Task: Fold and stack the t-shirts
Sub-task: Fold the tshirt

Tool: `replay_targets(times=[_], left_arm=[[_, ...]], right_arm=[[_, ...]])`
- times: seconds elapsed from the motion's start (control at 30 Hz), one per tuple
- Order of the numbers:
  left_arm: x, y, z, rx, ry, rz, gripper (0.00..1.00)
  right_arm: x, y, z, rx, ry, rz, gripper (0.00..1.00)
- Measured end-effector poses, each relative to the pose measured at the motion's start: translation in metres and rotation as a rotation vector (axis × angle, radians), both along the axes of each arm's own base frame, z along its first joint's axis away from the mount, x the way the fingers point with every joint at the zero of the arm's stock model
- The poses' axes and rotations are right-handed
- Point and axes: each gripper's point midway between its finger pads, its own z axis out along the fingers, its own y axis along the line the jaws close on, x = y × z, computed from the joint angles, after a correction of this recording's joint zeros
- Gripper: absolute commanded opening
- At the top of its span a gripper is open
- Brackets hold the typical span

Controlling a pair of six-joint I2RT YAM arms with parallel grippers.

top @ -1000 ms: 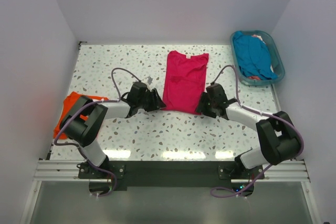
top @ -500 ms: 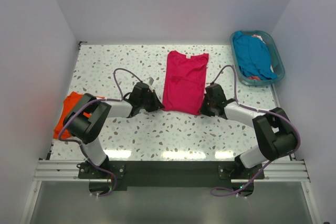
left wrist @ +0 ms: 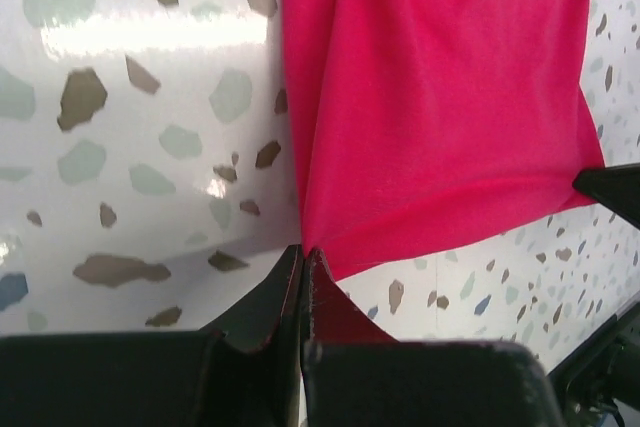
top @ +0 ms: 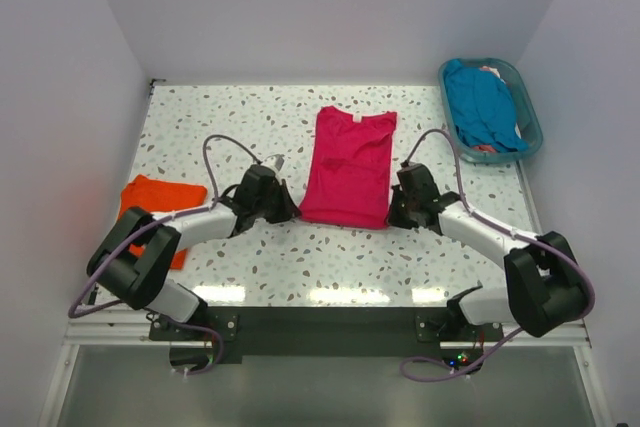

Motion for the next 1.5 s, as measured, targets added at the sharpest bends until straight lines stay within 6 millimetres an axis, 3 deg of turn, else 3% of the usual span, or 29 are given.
replay_targets(times=[0.3, 0.33, 0.37, 0.4, 0.43, 0.47, 0.53, 0.6, 0.7, 0.73, 0.77, 0.83, 0.9, 1.03, 1.17, 1.33, 1.43, 1.5], left_arm=[[-0.072, -0.001, -0.012, -0.025, 0.059, -0.081, 0.0], [-0.081, -0.002, -0.013, -0.025, 0.068, -0.094, 0.08], [-0.089, -0.003, -0.014, -0.024, 0.077, -0.108, 0.18], [-0.095, -0.005, -0.014, -0.026, 0.084, -0.12, 0.26], [-0.1, -0.005, -0.013, -0.025, 0.091, -0.126, 0.42], [-0.102, -0.003, -0.012, -0.022, 0.095, -0.124, 0.48], [-0.104, 0.002, -0.006, -0.012, 0.092, -0.112, 0.56], [-0.103, 0.006, 0.004, 0.006, 0.08, -0.097, 0.55], [-0.085, 0.003, 0.038, 0.006, 0.013, -0.082, 0.43], [-0.076, -0.002, 0.052, -0.005, -0.023, -0.083, 0.34], [-0.067, -0.007, 0.065, -0.016, -0.057, -0.089, 0.31], [-0.047, -0.02, 0.084, -0.03, -0.106, -0.104, 0.18], [-0.028, -0.036, 0.091, -0.038, -0.131, -0.127, 0.13], [-0.002, -0.064, 0.069, -0.036, -0.111, -0.182, 0.09], [0.009, -0.072, 0.029, -0.011, -0.052, -0.192, 0.07], [0.038, -0.051, -0.009, -0.013, -0.009, -0.109, 0.08], [0.053, -0.031, -0.02, -0.028, 0.008, -0.037, 0.08], [0.061, -0.027, -0.02, -0.04, -0.001, -0.021, 0.08]], right_arm=[[-0.051, -0.003, -0.01, 0.016, 0.062, 0.063, 0.0], [-0.057, -0.002, -0.009, 0.016, 0.064, 0.075, 0.03], [-0.062, -0.001, -0.009, 0.015, 0.068, 0.086, 0.09], [-0.067, 0.001, -0.008, 0.017, 0.07, 0.099, 0.26], [-0.071, 0.002, -0.006, 0.02, 0.072, 0.106, 0.38], [-0.074, 0.003, -0.005, 0.02, 0.074, 0.111, 0.47], [-0.08, 0.001, -0.002, 0.016, 0.077, 0.117, 0.59], [-0.083, -0.003, 0.003, 0.006, 0.073, 0.115, 0.58], [-0.075, -0.007, 0.018, -0.017, 0.043, 0.102, 0.48], [-0.068, -0.005, 0.027, -0.018, 0.019, 0.099, 0.44], [-0.06, -0.001, 0.035, -0.013, -0.005, 0.101, 0.33], [-0.041, 0.009, 0.051, -0.007, -0.041, 0.108, 0.24], [-0.016, 0.025, 0.058, 0.004, -0.061, 0.121, 0.17], [0.022, 0.048, 0.044, 0.01, -0.049, 0.133, 0.13], [0.041, 0.048, 0.012, 0.014, 0.017, 0.115, 0.12], [0.06, 0.024, -0.021, 0.056, 0.094, 0.035, 0.11], [0.072, 0.017, -0.021, 0.11, 0.088, 0.006, 0.12], [0.076, 0.017, -0.021, 0.142, 0.087, 0.0, 0.14]])
